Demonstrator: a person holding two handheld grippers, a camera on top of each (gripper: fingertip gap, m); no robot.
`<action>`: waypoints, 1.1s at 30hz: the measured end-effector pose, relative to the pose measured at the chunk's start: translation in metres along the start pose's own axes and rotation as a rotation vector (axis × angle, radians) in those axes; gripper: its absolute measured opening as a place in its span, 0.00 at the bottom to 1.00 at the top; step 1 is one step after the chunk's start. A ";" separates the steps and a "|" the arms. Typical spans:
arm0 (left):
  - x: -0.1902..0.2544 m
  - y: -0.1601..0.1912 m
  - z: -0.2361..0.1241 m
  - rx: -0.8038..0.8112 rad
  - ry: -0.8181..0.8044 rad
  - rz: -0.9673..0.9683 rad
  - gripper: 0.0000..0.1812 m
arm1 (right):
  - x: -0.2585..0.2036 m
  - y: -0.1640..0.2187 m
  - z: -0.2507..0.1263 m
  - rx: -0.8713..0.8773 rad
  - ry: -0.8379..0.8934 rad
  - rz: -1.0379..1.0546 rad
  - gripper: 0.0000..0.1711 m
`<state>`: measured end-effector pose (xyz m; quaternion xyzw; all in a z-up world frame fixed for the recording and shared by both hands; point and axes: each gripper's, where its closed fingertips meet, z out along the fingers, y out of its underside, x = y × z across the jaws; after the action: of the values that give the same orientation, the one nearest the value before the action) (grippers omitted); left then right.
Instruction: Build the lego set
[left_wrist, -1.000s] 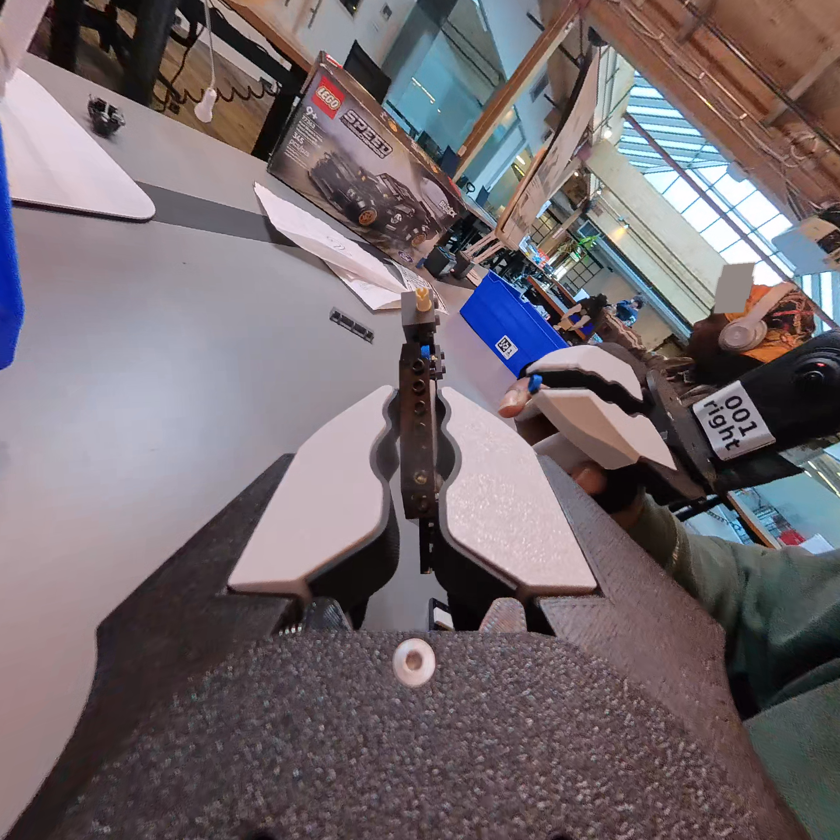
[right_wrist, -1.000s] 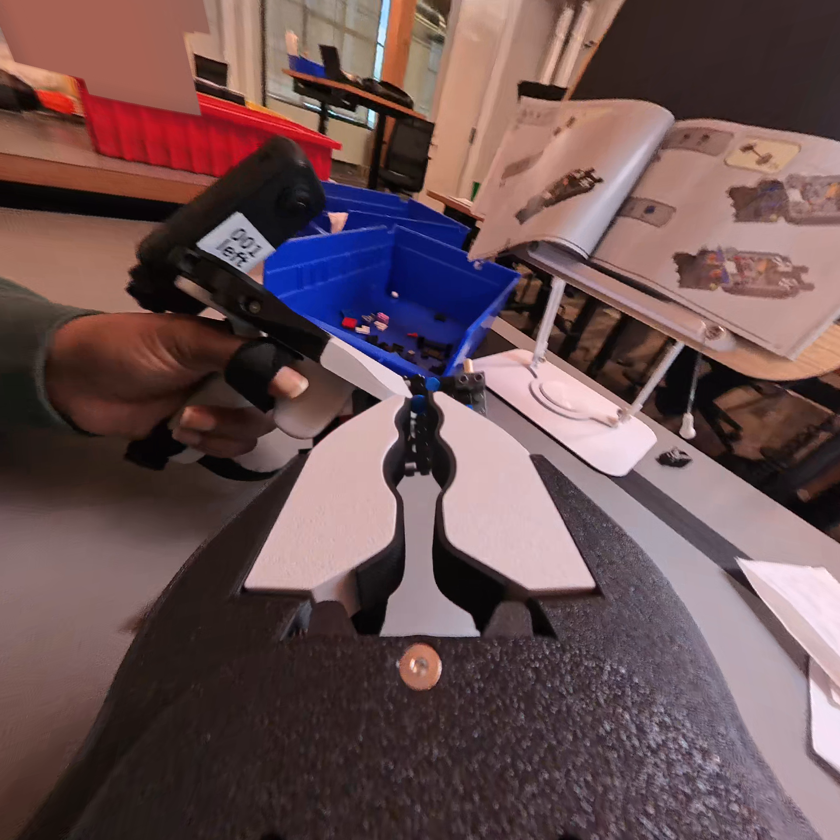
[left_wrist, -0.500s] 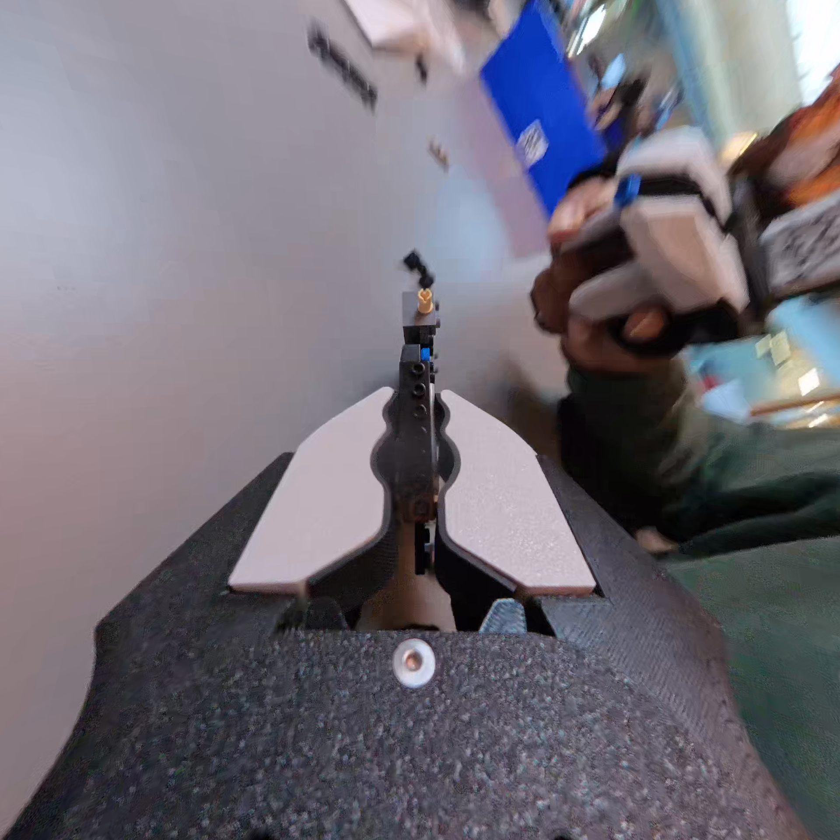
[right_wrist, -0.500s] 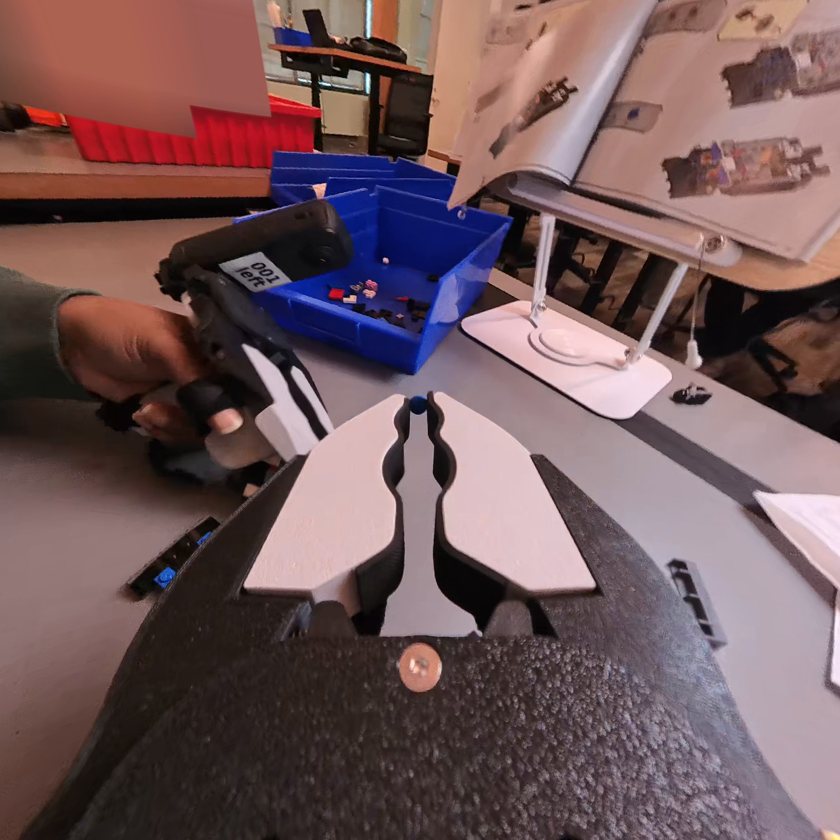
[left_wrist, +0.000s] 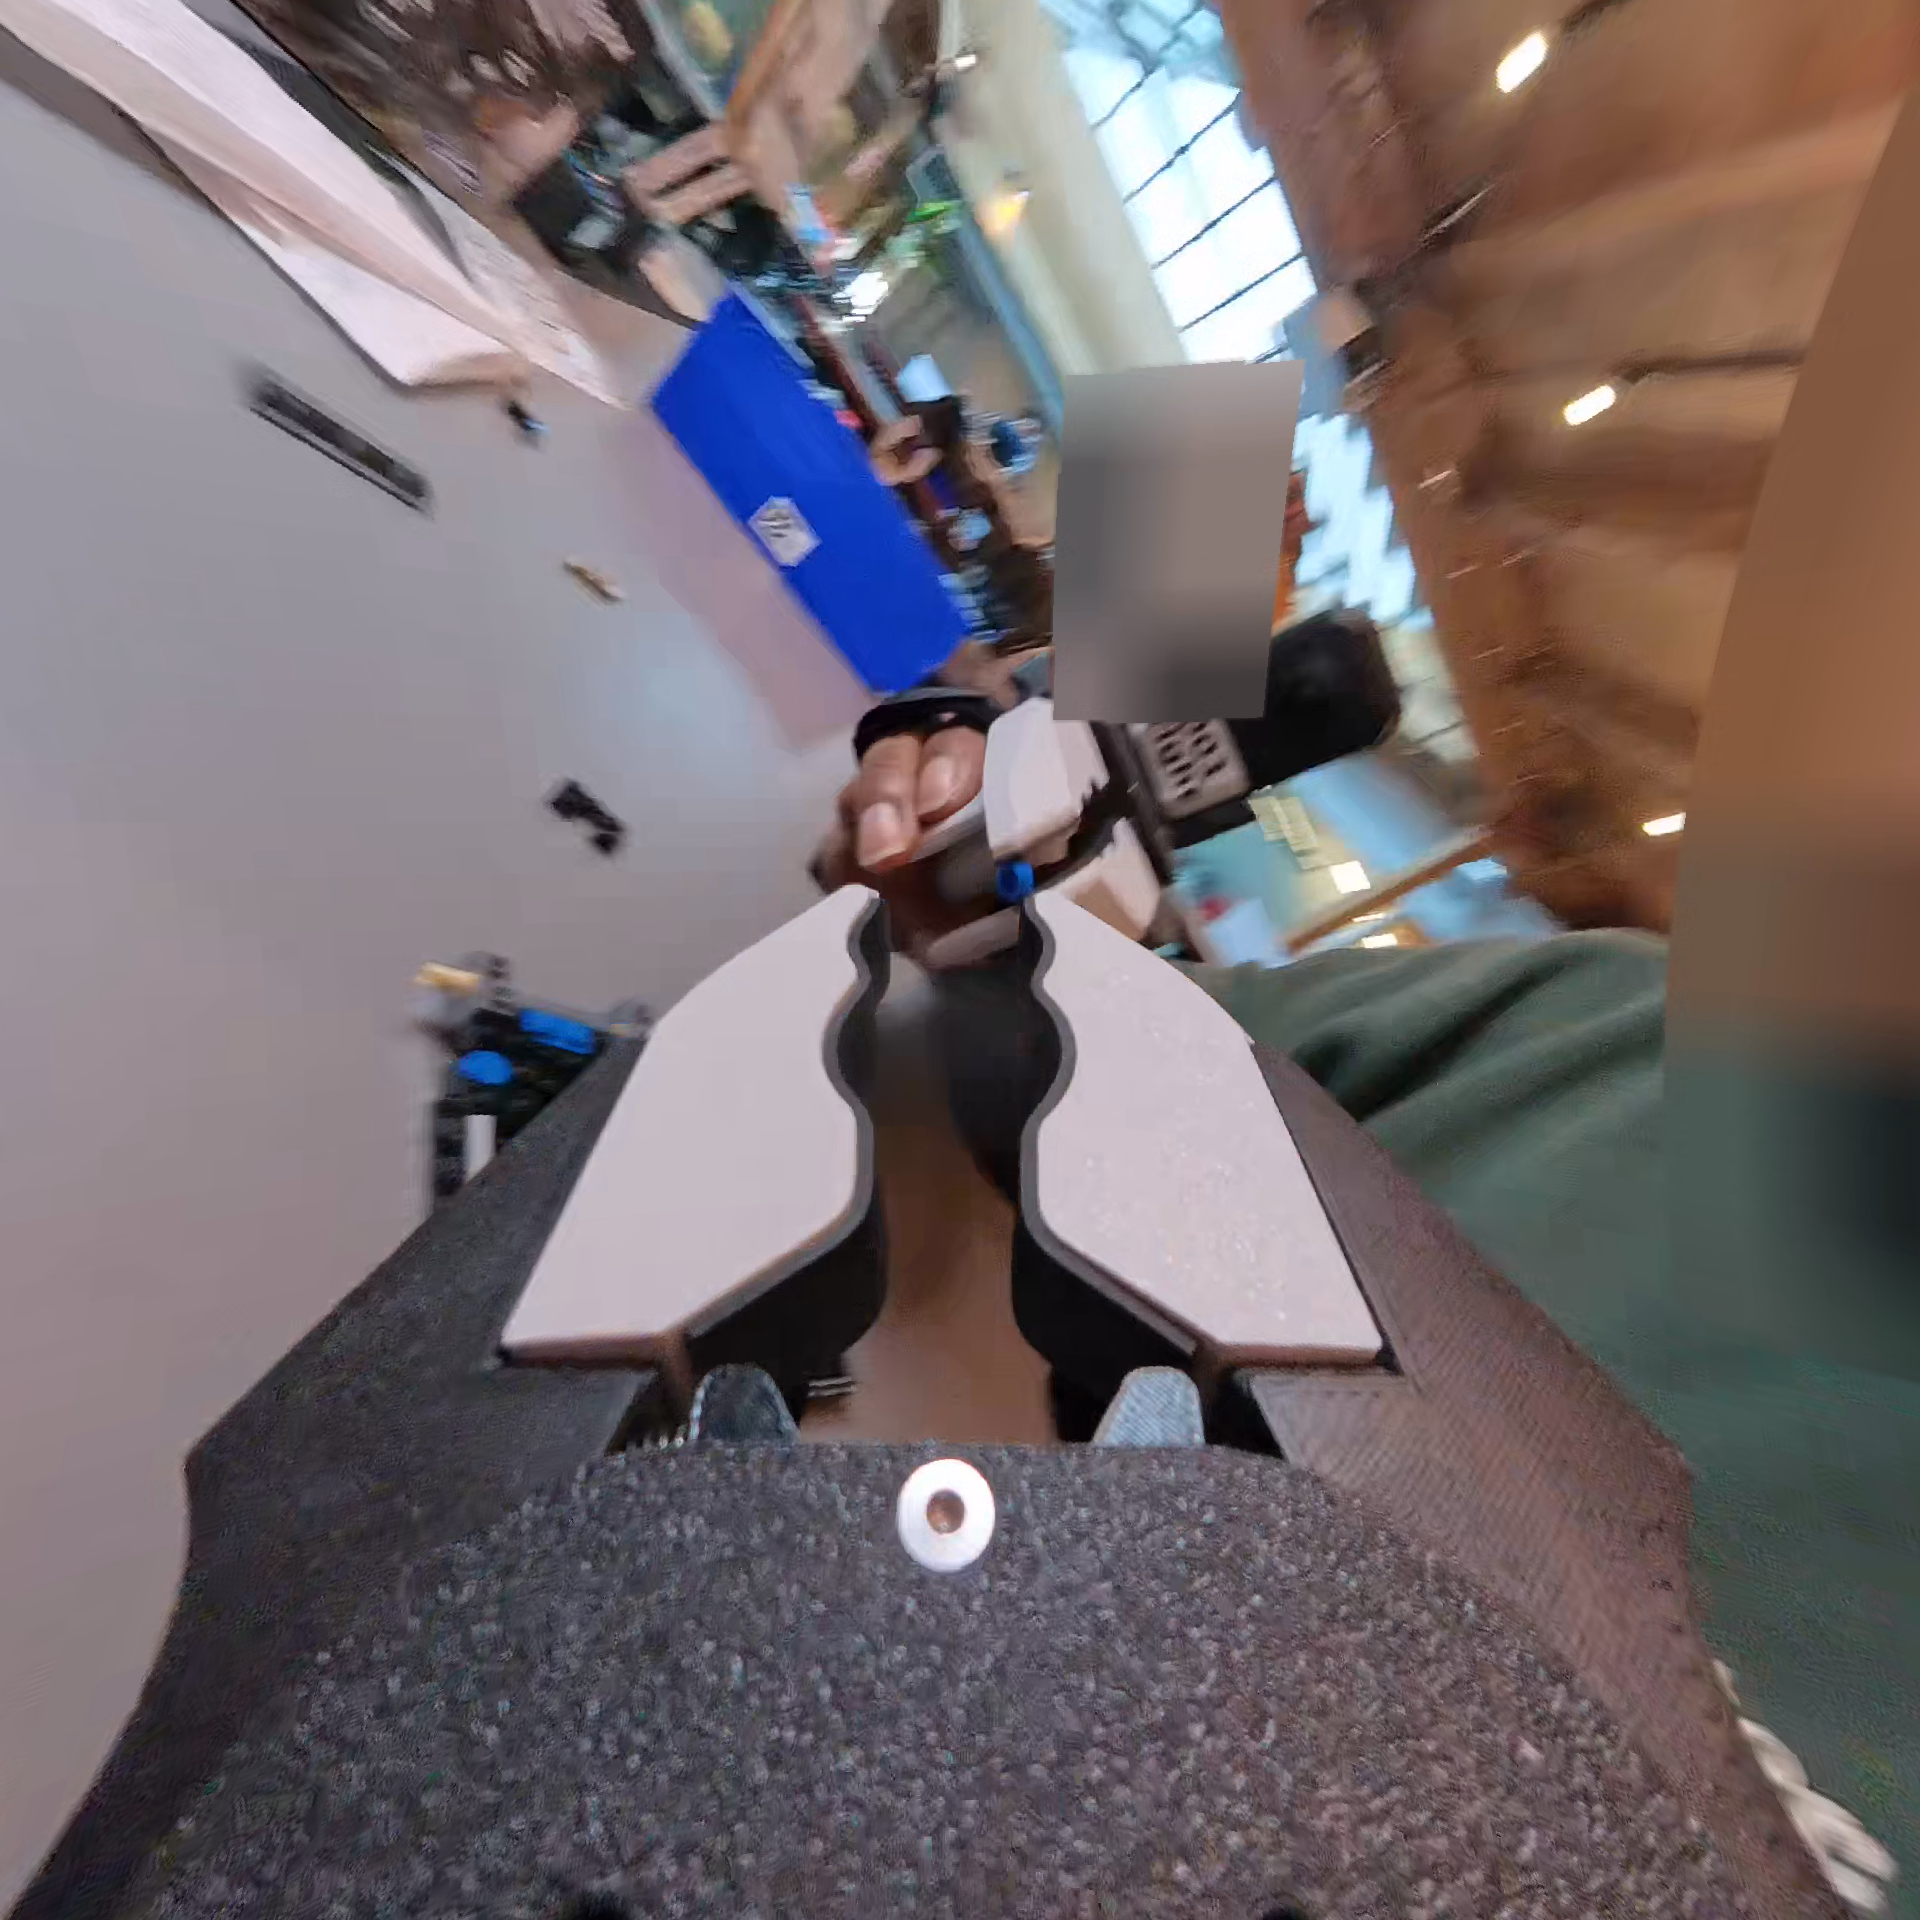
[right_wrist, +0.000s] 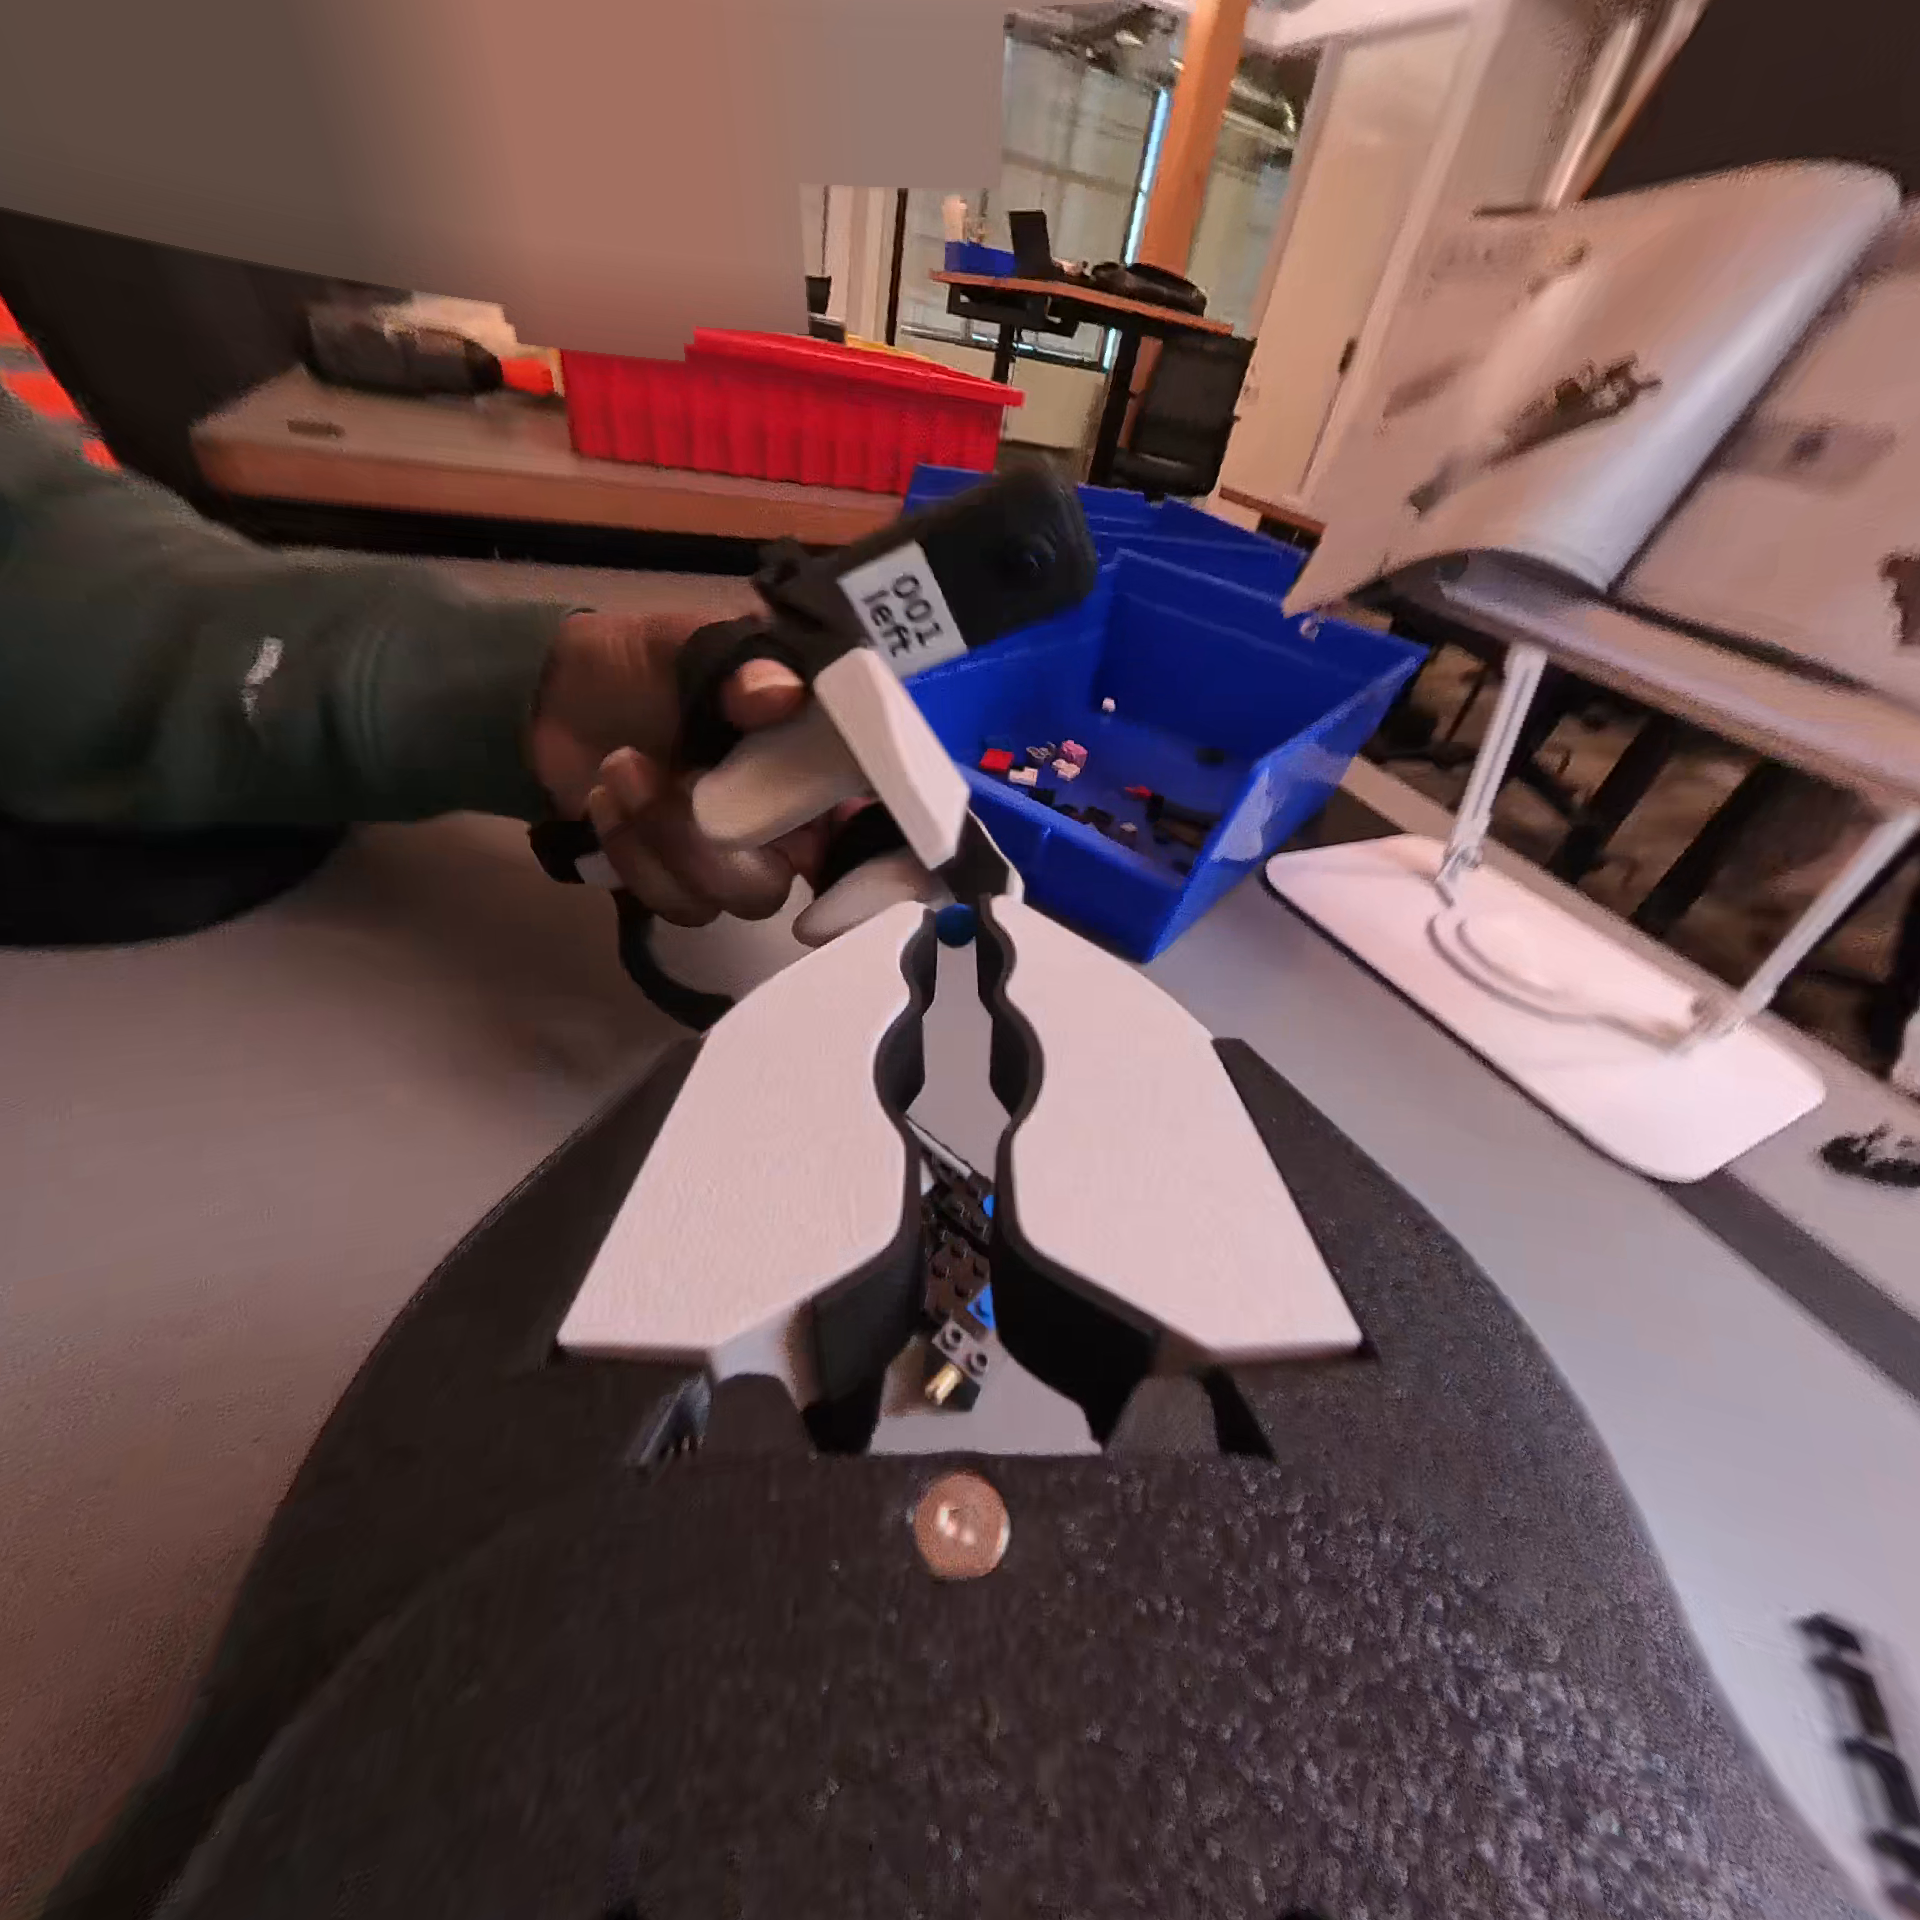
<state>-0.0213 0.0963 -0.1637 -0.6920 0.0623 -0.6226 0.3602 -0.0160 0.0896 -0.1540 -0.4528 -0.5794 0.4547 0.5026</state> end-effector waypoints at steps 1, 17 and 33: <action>0.005 0.001 0.000 0.002 0.061 -0.058 0.13 | -0.005 -0.001 0.002 -0.007 0.007 -0.055 0.04; -0.031 -0.035 -0.042 -0.046 -0.463 0.356 0.03 | 0.007 0.006 0.000 -0.132 0.113 -0.180 0.11; -0.122 -0.071 -0.176 -0.356 -1.281 0.605 0.21 | 0.021 0.067 0.000 -0.361 0.067 -0.025 0.11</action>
<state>-0.2330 0.1394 -0.2290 -0.9210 0.1280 0.0505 0.3643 -0.0131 0.1220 -0.2163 -0.5434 -0.6399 0.3218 0.4378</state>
